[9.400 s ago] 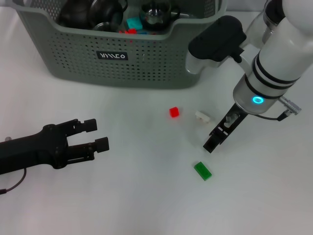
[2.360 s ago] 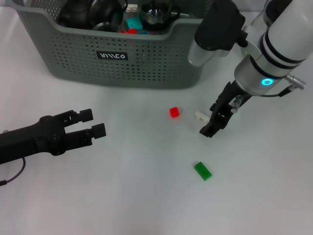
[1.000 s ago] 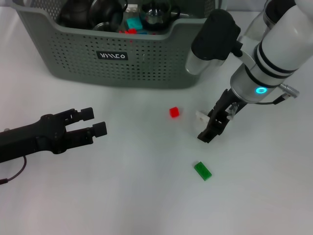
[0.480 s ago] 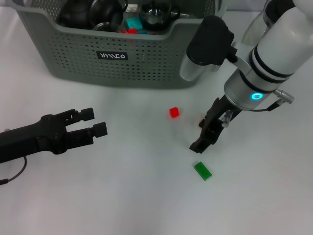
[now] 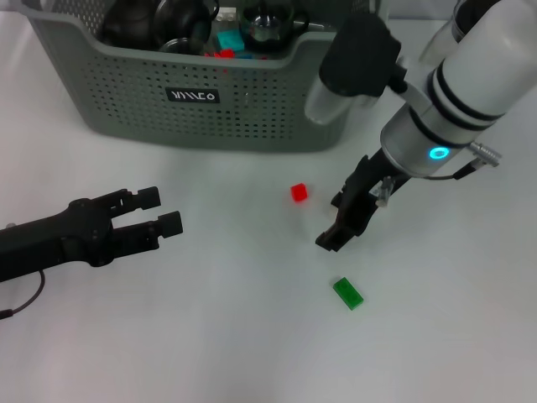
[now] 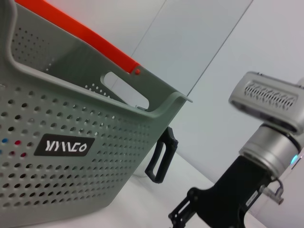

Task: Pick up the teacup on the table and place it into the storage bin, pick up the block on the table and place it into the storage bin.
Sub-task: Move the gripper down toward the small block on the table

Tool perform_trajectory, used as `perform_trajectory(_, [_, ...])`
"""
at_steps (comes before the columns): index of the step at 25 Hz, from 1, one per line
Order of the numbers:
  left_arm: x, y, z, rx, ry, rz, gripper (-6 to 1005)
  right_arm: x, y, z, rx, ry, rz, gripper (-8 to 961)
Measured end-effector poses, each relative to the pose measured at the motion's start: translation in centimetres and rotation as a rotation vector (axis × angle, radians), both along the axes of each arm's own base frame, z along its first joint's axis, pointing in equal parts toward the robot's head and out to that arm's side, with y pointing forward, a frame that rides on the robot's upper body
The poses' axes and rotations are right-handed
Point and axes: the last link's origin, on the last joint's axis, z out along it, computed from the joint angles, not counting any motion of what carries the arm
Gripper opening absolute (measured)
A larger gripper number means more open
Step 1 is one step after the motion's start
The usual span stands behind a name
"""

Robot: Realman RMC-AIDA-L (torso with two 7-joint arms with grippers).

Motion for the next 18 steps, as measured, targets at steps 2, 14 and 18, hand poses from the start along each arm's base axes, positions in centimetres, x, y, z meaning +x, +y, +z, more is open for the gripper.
perform_trajectory(2, [0.0, 0.0, 0.0, 0.000, 0.000, 0.001, 801, -0.3, 0.2, 0.4, 0.021, 0.012, -0.004, 732])
perform_trajectory(14, [-0.2, 0.1, 0.0, 0.005, 0.010, 0.009, 800, -0.7, 1.0, 0.8, 0.191, -0.076, -0.151, 733])
perform_trajectory(18, [-0.2, 0.1, -0.1, 0.005, 0.010, 0.008, 800, -0.7, 1.0, 0.6, 0.205, -0.071, -0.177, 732])
